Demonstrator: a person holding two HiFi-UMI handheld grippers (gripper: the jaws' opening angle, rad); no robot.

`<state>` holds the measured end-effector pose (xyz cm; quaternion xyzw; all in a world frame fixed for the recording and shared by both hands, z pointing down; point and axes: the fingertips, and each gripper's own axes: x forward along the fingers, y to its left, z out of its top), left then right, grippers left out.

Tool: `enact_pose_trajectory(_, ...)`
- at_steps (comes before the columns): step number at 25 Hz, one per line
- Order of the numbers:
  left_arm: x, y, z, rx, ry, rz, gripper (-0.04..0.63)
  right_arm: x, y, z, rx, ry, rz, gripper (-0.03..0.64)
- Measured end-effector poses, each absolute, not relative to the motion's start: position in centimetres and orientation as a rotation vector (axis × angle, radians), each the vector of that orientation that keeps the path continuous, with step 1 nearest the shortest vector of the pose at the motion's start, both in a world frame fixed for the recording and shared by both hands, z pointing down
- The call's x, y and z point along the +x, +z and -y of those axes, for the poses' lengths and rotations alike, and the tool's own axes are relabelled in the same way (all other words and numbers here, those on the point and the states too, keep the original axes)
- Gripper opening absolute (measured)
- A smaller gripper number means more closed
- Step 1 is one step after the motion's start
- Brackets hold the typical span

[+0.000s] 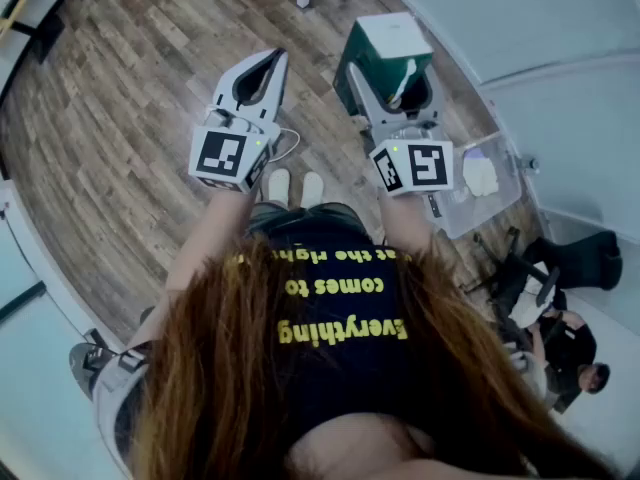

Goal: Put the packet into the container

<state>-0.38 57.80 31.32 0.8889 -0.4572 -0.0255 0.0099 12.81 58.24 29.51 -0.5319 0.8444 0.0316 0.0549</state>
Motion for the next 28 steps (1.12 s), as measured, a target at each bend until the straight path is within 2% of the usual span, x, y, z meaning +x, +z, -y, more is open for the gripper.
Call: enact_pose_trajectory(28,3.6,31.1,-54.5,2.753,-0.117,1.503,0.002,16.3,29.6,-55.2,-1.537,0.067,-2.586,0.377)
